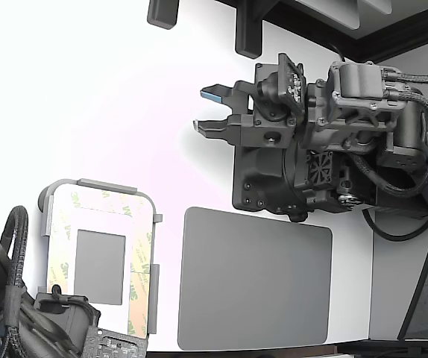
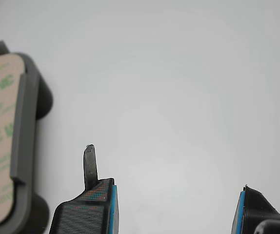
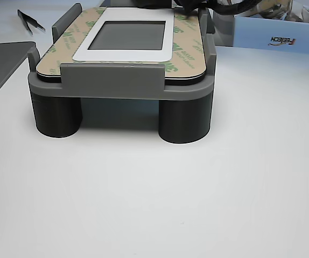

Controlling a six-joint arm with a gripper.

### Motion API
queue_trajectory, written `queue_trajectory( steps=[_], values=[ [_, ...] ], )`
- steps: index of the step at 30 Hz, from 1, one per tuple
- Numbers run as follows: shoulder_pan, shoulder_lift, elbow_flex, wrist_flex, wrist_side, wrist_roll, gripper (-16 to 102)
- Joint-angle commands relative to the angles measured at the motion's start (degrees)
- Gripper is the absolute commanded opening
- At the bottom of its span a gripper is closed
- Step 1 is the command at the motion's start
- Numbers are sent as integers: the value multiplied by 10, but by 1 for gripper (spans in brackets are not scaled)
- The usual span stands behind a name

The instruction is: Peel off protective film from adhesive tape.

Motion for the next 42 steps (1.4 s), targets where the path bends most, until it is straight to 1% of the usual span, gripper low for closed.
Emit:
queue_trajectory(
  steps=[1, 14, 19, 22, 28, 30, 33, 35, 38, 40, 42],
  values=[
    [51, 14, 8, -18, -97, -637, -11],
    [51, 12, 9, -53, -75, -633, -11],
    [51, -18, 9, -101, -65, -657, -11],
    [51, -60, 9, -147, -83, -693, -11],
    [52, -180, 1, -266, -152, -787, -11],
    [52, -225, -17, -277, -164, -845, -11],
    [60, -266, -15, -322, -169, -899, -11],
    [62, -295, -37, -323, -171, -904, -11],
    [63, -316, -62, -307, -168, -917, -11],
    [63, -322, -80, -282, -165, -927, -11],
    [63, -323, -82, -277, -164, -952, -11]
  ],
)
